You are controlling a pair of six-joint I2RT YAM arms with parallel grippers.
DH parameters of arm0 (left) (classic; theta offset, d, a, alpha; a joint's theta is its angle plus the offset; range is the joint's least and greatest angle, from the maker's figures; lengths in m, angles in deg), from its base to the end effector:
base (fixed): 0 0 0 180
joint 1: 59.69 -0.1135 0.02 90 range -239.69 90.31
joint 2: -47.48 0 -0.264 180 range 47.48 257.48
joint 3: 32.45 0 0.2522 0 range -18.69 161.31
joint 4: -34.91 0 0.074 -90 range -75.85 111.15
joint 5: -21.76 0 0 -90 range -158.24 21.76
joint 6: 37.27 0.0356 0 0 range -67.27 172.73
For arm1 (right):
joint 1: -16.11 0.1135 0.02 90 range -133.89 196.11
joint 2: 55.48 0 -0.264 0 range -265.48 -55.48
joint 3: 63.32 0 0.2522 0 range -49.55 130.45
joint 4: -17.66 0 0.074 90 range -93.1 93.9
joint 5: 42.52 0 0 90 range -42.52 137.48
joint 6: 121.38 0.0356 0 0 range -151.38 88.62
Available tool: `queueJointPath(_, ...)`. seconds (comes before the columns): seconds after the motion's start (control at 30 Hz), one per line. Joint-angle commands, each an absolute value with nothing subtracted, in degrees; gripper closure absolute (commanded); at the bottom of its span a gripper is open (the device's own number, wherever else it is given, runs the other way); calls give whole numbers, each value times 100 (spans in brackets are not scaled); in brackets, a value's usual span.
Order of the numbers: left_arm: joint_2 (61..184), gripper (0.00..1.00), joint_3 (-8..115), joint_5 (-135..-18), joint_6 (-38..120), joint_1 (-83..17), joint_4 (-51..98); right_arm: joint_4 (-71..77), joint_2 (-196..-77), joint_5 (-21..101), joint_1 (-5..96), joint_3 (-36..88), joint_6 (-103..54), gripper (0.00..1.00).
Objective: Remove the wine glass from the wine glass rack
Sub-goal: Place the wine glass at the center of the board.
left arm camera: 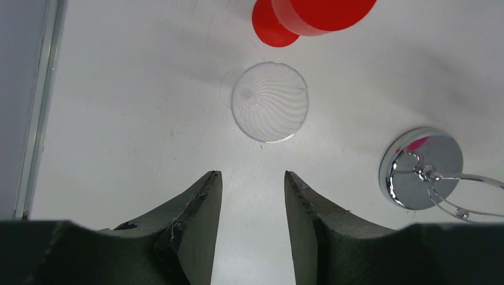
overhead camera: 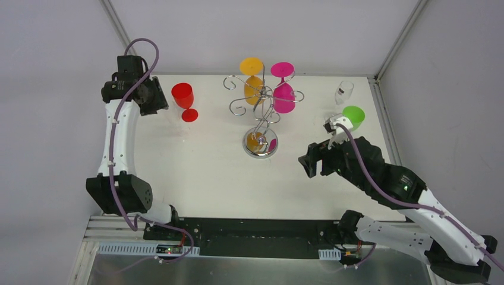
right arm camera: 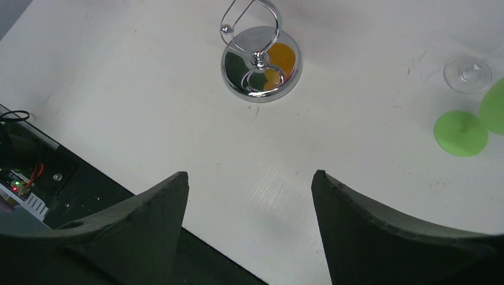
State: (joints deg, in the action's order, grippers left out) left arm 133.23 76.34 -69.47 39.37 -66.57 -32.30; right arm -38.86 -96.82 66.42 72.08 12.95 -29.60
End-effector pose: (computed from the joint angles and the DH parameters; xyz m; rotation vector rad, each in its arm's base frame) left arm 0.3090 0.0365 0.3991 -0.4012 2.3083 -0.0811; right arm 0.0816 0.1002 0.3927 -0.6842 1.8178 0.3516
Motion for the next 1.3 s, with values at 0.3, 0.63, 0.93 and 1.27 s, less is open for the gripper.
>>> queueJointPath(0.3, 12478, 55, 7527, -8107, 4055, -6480, -3431, -4206, -10872, 6979, 6428, 3213, -3037, 19)
queueJointPath(0.63, 12218, 55, 7492, -8374, 4033, -5741, -3431, -4139, -12057, 5744, 4908, 4565, -2340, 19)
queueJointPath(0.93, 11723, 54, 7178, -8691, 3920, -5293, -3423, -3614, -12996, 3965, 3486, 5353, -996, 19)
queueJointPath(1.27, 11084, 53, 6265, -9692, 3742, -5194, -3182, -3086, -14115, 2890, 3041, 5991, -368, 24)
